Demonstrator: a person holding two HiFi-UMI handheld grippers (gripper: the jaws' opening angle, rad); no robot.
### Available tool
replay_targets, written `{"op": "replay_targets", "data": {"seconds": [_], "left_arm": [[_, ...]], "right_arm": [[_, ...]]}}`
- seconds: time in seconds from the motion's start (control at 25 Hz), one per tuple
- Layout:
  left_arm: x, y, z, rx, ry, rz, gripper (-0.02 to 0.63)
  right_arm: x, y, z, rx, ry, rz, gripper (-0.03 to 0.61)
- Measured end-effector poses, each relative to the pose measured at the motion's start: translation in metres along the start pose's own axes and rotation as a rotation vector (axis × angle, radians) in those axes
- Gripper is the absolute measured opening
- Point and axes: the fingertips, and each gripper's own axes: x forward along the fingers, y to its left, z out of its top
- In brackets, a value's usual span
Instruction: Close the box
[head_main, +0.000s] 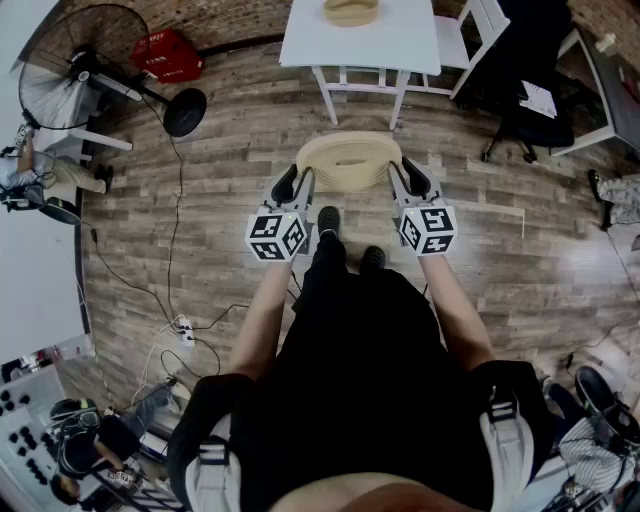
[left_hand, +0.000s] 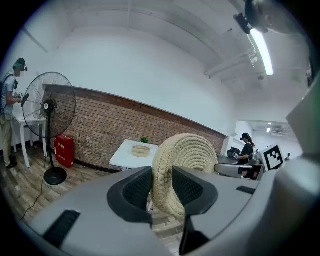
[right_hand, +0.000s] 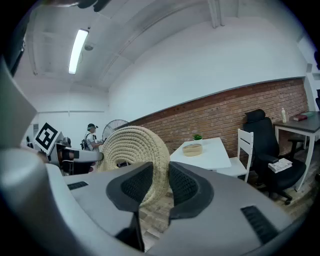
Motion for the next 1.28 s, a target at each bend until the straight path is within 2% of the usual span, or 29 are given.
{"op": "replay_targets", "data": {"seconds": [0.64, 1.28], "left_arm": [[0.011, 0.012, 0.004, -0.020, -0.014, -0.012, 0.138], [0.049, 0.047, 0.022, -0.031, -0.004, -0.059, 0.138]], "right_arm": [[0.011, 0.001, -0.001, 0.013, 0.002, -0.027, 0.100], [0.054, -0.002, 0.013, 0.014, 0.010, -0.087, 0.100]]}}
